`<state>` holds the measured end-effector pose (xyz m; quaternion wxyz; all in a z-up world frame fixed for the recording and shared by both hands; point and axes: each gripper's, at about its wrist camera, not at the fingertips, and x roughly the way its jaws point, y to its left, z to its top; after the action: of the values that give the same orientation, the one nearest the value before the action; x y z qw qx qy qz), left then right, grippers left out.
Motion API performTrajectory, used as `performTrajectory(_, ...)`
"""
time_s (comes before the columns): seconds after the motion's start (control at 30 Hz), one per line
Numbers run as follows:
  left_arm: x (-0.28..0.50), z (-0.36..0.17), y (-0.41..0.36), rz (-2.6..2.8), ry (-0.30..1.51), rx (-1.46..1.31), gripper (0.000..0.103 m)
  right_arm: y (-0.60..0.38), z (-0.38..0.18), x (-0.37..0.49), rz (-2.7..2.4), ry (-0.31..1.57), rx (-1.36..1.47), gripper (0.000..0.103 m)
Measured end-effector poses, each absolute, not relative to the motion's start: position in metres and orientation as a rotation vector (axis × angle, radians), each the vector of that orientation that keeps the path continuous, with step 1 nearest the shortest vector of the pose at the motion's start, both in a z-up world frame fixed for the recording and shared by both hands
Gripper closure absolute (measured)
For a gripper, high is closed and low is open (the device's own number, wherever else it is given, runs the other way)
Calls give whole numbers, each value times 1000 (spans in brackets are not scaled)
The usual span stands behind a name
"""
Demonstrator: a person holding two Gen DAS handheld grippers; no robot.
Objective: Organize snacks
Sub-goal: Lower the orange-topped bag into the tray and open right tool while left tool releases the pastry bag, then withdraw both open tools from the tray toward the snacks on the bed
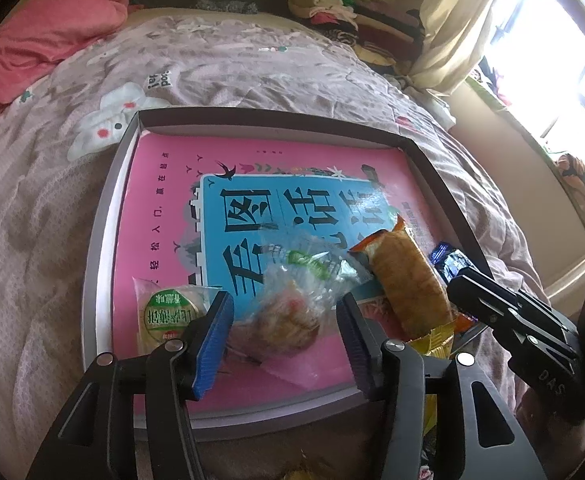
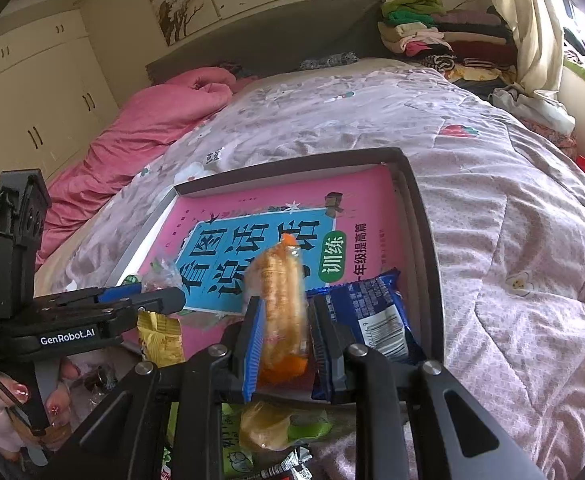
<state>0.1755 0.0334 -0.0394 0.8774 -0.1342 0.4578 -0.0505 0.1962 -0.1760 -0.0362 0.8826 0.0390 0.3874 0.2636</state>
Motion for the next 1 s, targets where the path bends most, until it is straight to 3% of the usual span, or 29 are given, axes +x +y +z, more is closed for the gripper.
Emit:
performTrajectory(0.53, 170, -30, 34, -112, 941, -277, 39, -179, -34, 196, 562, 798, 112, 78)
performTrajectory(1.0, 161, -19, 39, -101, 926, -269, 35, -188, -25, 194, 583, 754, 171, 55)
